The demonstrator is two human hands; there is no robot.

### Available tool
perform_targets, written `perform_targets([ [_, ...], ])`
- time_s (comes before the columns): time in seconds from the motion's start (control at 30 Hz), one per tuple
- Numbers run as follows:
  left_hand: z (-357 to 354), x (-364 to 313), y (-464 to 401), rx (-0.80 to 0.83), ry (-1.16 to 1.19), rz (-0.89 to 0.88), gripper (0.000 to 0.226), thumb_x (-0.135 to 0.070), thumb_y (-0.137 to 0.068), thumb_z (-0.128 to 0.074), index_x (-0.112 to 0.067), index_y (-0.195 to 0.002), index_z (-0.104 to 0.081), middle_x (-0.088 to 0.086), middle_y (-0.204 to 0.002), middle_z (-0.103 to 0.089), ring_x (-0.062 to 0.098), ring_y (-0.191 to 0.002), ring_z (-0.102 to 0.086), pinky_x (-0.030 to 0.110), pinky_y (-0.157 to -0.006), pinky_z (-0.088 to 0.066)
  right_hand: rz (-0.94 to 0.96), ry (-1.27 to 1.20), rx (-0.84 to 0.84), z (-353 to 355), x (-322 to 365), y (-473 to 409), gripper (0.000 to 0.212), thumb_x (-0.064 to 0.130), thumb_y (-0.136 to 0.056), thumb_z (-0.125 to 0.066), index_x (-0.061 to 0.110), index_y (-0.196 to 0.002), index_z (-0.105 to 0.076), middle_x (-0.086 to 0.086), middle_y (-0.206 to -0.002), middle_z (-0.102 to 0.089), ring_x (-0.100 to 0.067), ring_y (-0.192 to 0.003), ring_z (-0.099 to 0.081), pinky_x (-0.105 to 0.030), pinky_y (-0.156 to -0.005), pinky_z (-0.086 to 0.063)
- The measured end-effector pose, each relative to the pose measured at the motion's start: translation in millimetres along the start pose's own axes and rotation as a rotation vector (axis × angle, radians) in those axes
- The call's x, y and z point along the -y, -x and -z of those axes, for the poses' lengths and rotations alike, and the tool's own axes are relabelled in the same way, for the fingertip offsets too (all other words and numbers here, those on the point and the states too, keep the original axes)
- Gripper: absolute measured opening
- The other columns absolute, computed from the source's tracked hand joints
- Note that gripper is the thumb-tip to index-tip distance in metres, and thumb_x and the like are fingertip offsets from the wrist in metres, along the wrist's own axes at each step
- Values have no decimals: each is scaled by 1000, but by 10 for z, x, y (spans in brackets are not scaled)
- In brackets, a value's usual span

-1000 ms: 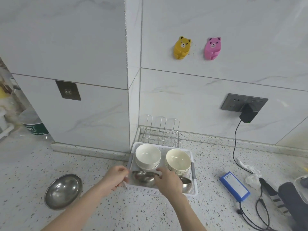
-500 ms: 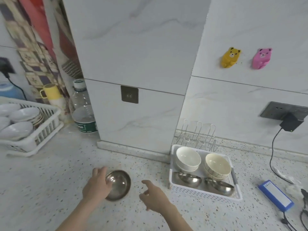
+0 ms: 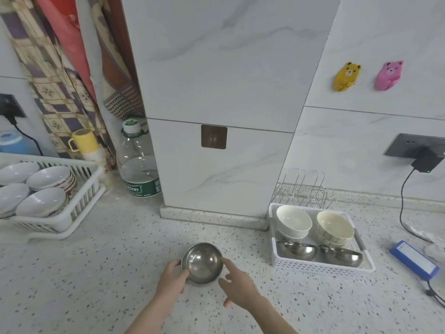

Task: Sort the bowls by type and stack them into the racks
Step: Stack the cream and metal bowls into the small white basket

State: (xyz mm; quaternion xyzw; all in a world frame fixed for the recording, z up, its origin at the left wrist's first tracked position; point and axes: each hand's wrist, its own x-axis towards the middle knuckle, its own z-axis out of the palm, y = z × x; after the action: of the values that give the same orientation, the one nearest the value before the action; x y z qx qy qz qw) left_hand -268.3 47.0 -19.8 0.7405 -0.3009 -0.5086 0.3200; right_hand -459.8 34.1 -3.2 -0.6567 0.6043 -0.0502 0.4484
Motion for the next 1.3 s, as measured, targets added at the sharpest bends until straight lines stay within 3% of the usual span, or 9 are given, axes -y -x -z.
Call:
perform_targets([
  [0.2,-49,-301,59,31,83,-79,34,-32,-90,-67,-29,-120,-51,13,-81,-75,7,-37,-41,20,-38,-31,169,-78,-197,207,-51,131,47,37,-101,-43,47,-145,-29,-12,-130,-62,-7,-61,-71,-32,-82,-55],
  [0.4,-433,-741,145,226,73,-127,27,-32,-91,-65,-31,-116,-55,12,-75,-77,8,-36,-34,19,-35,-24,225,-149,-327,780,-243,326,32,48,-96,-50,47,-127,-42,22,-109,-60,-4,-65,-71,-32,-70,-57],
  [0.63,-1226,-1190,237,285,62,-231,15,-27,-94,-57,-36,-107,-55,17,-72,-75,11,-34,-32,19,-35,-20,181,-310,-523,1457,-548,466,17,42,-91,-60,50,-104,-53,13,-92,-69,-18,-56,-69,-42,-64,-58],
  [0.73,-1530,-1367,231,299,24,-291,20,-32,-93,-56,-15,-93,-68,15,-68,-74,12,-35,-32,18,-35,-18,87,-286,-616,1734,-706,449,16,50,-87,-62,44,-102,-60,10,-83,-73,-4,-78,-70,-36,-73,-58],
  [0.77,-1626,-1425,239,302,14,-300,26,-35,-94,-56,-13,-89,-69,14,-66,-74,12,-34,-32,17,-35,-18,65,-262,-634,1824,-763,439,18,53,-87,-61,41,-100,-61,9,-77,-73,0,-73,-67,-33,-73,-57],
  [0.83,-1793,-1528,260,311,-25,-308,35,-44,-94,-55,-14,-86,-70,11,-63,-73,11,-33,-30,17,-35,-18,24,-234,-654,1991,-865,417,23,58,-86,-58,38,-97,-63,9,-67,-70,0,-52,-58,-28,-63,-54],
  [0.97,-2067,-1674,231,344,-175,-257,38,-52,-91,-58,-16,-91,-69,7,-64,-74,10,-35,-33,18,-37,-20,-39,-220,-638,2255,-1078,321,36,59,-88,-55,28,-104,-68,13,-79,-69,-6,-73,-64,-28,-74,-53],
  [1.17,-2324,-1795,119,301,-267,-160,36,-50,-90,-62,-16,-97,-65,4,-58,-72,9,-37,-32,18,-36,-17,-57,-195,-535,2430,-1275,141,35,56,-92,-49,25,-90,-66,6,-63,-66,-7,-59,-58,-28,-69,-51],
  [1.3,-2431,-1791,42,279,-352,-127,35,-50,-90,-61,-15,-94,-66,1,-56,-70,9,-36,-34,17,-35,-17,-105,-217,-471,2431,-1384,9,45,57,-92,-47,19,-96,-70,4,-65,-65,-15,-69,-62,-32,-78,-54],
])
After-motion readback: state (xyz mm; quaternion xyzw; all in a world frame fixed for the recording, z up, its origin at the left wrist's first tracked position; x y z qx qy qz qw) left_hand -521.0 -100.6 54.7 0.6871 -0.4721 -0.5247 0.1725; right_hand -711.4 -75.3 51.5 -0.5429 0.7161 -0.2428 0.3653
